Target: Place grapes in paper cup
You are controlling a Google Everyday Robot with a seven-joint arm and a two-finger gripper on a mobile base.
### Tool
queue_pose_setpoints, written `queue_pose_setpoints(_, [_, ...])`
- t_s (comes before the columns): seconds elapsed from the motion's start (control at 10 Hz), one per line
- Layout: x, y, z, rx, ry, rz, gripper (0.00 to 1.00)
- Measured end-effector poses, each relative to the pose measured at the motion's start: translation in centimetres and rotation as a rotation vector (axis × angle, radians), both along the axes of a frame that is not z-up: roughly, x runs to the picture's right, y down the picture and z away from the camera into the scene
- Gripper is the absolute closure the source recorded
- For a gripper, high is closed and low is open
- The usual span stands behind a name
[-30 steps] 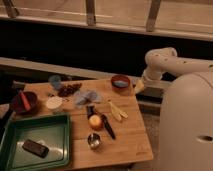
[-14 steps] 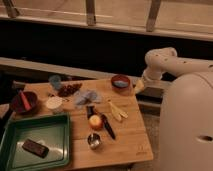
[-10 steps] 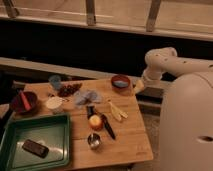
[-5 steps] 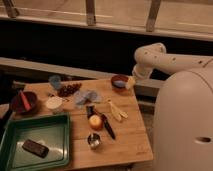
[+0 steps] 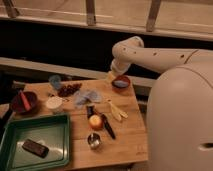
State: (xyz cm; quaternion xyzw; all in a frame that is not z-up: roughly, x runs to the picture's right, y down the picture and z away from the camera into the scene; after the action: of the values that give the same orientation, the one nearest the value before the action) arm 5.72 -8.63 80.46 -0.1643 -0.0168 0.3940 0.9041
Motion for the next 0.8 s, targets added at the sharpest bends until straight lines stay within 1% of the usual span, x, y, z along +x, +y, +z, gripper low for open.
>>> queue_pose_setpoints(0.2, [-5.4,-0.8,-1.7,0.033,-0.116,-0.084,0.2])
queue_pose_setpoints(0.3, [-6.8,-0.9,-2.3,0.041,-0.144,-0.099,0.2])
queue_pose_setpoints(0.6, [-6.6,-0.9,-2.3,0.043,-0.142,-0.102,0.2])
queue_pose_setpoints(0.8, [-6.7,-0.7,-2.2,0.037,-0.141,-0.105,0.2])
